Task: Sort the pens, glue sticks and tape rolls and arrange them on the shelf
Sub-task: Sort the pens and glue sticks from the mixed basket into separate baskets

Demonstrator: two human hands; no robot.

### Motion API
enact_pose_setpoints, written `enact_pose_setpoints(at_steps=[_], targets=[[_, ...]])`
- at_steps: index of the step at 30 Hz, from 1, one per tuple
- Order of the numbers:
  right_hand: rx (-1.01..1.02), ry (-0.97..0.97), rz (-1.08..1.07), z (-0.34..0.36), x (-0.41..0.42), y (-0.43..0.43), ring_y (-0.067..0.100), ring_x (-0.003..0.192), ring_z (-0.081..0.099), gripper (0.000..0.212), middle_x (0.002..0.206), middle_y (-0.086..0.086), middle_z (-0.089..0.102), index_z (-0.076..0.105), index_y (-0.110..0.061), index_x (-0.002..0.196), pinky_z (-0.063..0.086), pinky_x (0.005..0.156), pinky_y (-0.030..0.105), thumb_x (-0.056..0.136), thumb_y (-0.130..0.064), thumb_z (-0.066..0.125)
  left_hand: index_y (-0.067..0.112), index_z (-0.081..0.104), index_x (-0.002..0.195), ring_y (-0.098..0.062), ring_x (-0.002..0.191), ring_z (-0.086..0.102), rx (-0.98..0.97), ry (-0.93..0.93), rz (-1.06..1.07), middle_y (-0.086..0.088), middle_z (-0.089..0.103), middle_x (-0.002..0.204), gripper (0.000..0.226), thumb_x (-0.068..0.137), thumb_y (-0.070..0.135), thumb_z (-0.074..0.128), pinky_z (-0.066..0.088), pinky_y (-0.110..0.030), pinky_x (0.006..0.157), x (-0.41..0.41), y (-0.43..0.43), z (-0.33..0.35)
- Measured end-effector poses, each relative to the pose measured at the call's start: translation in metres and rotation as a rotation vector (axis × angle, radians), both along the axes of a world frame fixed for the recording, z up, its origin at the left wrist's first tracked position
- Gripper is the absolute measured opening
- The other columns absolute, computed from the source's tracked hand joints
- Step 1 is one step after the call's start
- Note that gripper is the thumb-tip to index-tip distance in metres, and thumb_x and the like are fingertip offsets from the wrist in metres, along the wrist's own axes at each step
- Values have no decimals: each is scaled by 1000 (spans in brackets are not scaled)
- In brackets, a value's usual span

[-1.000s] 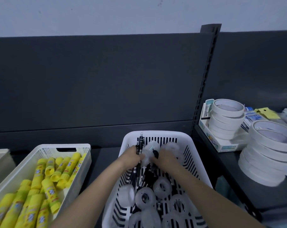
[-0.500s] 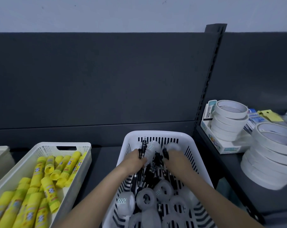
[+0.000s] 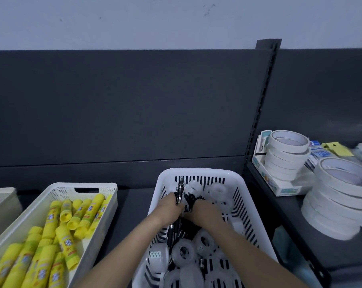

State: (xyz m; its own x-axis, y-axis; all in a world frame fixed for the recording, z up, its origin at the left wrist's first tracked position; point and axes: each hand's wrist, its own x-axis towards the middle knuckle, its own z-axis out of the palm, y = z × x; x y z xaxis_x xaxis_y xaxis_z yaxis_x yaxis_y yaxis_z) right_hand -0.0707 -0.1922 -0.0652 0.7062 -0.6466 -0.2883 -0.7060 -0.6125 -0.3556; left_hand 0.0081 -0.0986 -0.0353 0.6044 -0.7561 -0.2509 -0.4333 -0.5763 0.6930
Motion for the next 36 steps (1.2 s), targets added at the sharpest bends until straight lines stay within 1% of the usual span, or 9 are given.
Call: enact_pose_setpoints(at_steps=[4, 7, 11, 15, 21, 24, 26, 32, 36], targets=[[4, -68, -93, 3, -1, 3, 9, 47, 36, 32, 57, -3, 41, 38, -16, 56, 26, 43, 21, 85, -20, 52, 4, 47, 113, -27, 104, 57, 22, -15, -4, -14, 59, 112, 30, 96, 29, 45, 47, -36, 88, -5, 2, 3], [157, -178, -164, 8, -14, -2, 10, 48, 37, 30, 58, -1, 42, 37, -15, 59, 29, 45, 21, 85, -9, 50, 6, 46, 109, -28, 103, 58, 7, 13, 5, -14, 59, 111, 23, 96, 24, 45, 47, -35, 88, -7, 6, 7], [550, -482, -364, 48, -53, -25, 16, 57, 49, 18, 65, 6, 51, 51, -7, 75, 43, 56, 25, 92, -8, 47, 8, 46, 102, -22, 82, 58, -223, 153, 138, -4, 58, 83, 10, 97, 15, 41, 49, -38, 82, -16, 9, 21], [917, -699, -253, 94, -68, -24, 23, 59, 58, 3, 69, 11, 56, 50, -8, 94, 49, 55, 32, 95, -10, 48, 16, 44, 100, -17, 75, 55, -416, 202, 272, -5, 55, 85, 10, 97, 8, 37, 48, -37, 77, -22, 13, 39], [1016, -639, -155, 113, -66, 3, 21, 56, 62, 14, 72, 15, 62, 51, -7, 108, 52, 54, 31, 96, -8, 44, 15, 44, 82, -18, 63, 52, -568, 269, 257, -6, 56, 73, 22, 95, -2, 37, 47, -38, 73, -16, 27, 75], [1023, -620, -130, 119, -48, 35, 21, 54, 58, 16, 71, 17, 60, 50, -3, 109, 48, 50, 29, 95, -5, 43, 13, 42, 80, -15, 56, 54, -631, 279, 310, -6, 56, 70, 24, 96, -4, 36, 49, -25, 58, 1, 68, 92], [1029, -630, -108, 120, -32, 57, 21, 51, 55, 12, 67, 17, 58, 49, -4, 104, 46, 46, 27, 95, -3, 42, 14, 41, 78, -12, 53, 56, -648, 253, 365, -6, 56, 70, 25, 96, -4, 37, 48, -21, 52, 17, 102, 98], [1037, -524, 57, 127, 41, 145, 18, 42, 58, 17, 58, 15, 62, 49, -4, 95, 50, 42, 23, 88, 9, 42, 15, 40, 78, -16, 60, 55, -610, 139, 569, -7, 55, 76, 25, 92, -6, 40, 45, -27, 55, 93, 235, 100], [1026, -447, 178, 126, 108, 231, 18, 45, 57, 20, 66, 18, 57, 49, -4, 93, 50, 41, 24, 81, 13, 49, 14, 39, 75, -16, 56, 51, -576, 40, 748, -4, 52, 67, 29, 87, -10, 46, 42, -22, 50, 157, 338, 94]])
